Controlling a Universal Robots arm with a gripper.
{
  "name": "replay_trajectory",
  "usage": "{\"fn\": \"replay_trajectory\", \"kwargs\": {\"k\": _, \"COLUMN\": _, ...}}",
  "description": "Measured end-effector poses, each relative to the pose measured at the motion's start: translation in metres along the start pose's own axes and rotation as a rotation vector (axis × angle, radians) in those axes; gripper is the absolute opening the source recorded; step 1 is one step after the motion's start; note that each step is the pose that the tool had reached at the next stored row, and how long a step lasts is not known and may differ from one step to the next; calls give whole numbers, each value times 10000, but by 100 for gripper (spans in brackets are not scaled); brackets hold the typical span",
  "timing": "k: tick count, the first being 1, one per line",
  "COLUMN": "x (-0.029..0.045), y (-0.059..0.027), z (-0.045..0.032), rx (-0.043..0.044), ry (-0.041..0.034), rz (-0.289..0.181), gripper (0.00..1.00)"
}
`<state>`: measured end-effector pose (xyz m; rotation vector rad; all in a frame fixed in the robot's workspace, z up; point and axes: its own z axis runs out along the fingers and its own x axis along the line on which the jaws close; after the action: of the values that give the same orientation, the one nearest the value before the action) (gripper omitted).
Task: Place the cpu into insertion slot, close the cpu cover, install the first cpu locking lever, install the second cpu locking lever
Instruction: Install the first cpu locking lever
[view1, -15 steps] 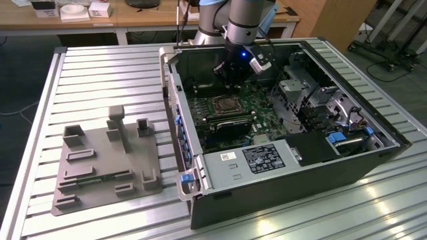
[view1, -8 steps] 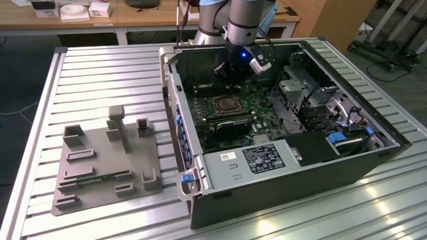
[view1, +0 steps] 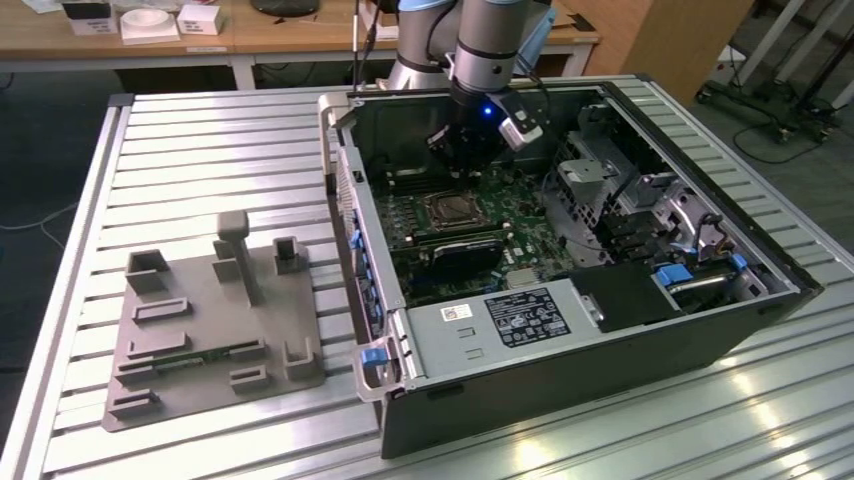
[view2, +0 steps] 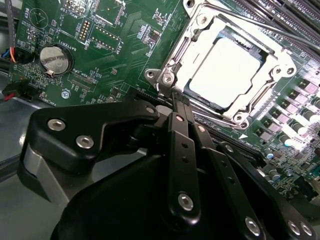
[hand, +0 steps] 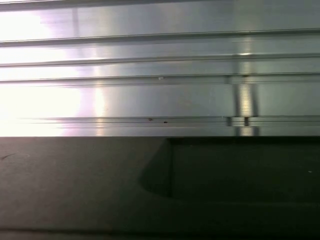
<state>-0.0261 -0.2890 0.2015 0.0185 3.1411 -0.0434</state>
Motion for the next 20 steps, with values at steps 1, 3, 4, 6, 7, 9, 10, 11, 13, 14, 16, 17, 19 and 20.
{"fn": "replay_trajectory", "kwargs": {"k": 1, "x": 0, "y": -1, "z": 1, "rx": 2, "ry": 0, "rz": 4, "gripper": 10}}
{"fn": "replay_trajectory", "kwargs": {"k": 3, "x": 0, "y": -4, "z": 2, "rx": 11, "ry": -1, "rz": 11, "gripper": 10}}
{"fn": "replay_trajectory", "kwargs": {"k": 4, "x": 0, "y": -6, "z": 2, "rx": 23, "ry": -1, "rz": 16, "gripper": 10}}
{"fn": "replay_trajectory", "kwargs": {"k": 6, "x": -1, "y": -8, "z": 2, "rx": 65, "ry": 0, "rz": 25, "gripper": 10}}
{"fn": "replay_trajectory", "kwargs": {"k": 7, "x": -1, "y": -8, "z": 4, "rx": 83, "ry": -1, "rz": 31, "gripper": 10}}
{"fn": "replay_trajectory", "kwargs": {"k": 9, "x": 0, "y": -9, "z": 8, "rx": 112, "ry": -1, "rz": 41, "gripper": 10}}
{"fn": "replay_trajectory", "kwargs": {"k": 10, "x": 0, "y": -9, "z": 11, "rx": 123, "ry": -1, "rz": 45, "gripper": 10}}
{"fn": "replay_trajectory", "kwargs": {"k": 11, "x": 0, "y": -9, "z": 12, "rx": 136, "ry": -1, "rz": 49, "gripper": 10}}
{"fn": "replay_trajectory", "kwargs": {"k": 13, "x": 0, "y": -9, "z": 16, "rx": 163, "ry": 0, "rz": 59, "gripper": 10}}
{"fn": "replay_trajectory", "kwargs": {"k": 14, "x": 0, "y": -9, "z": 18, "rx": 182, "ry": 1, "rz": 64, "gripper": 10}}
{"fn": "replay_trajectory", "kwargs": {"k": 16, "x": 0, "y": -9, "z": 19, "rx": 207, "ry": 1, "rz": 72, "gripper": 10}}
{"fn": "replay_trajectory", "kwargs": {"k": 17, "x": 0, "y": -9, "z": 19, "rx": 207, "ry": 1, "rz": 72, "gripper": 10}}
{"fn": "replay_trajectory", "kwargs": {"k": 19, "x": 0, "y": -9, "z": 10, "rx": 203, "ry": -1, "rz": 73, "gripper": 10}}
{"fn": "replay_trajectory", "kwargs": {"k": 20, "x": 0, "y": -9, "z": -4, "rx": 202, "ry": -3, "rz": 73, "gripper": 10}}
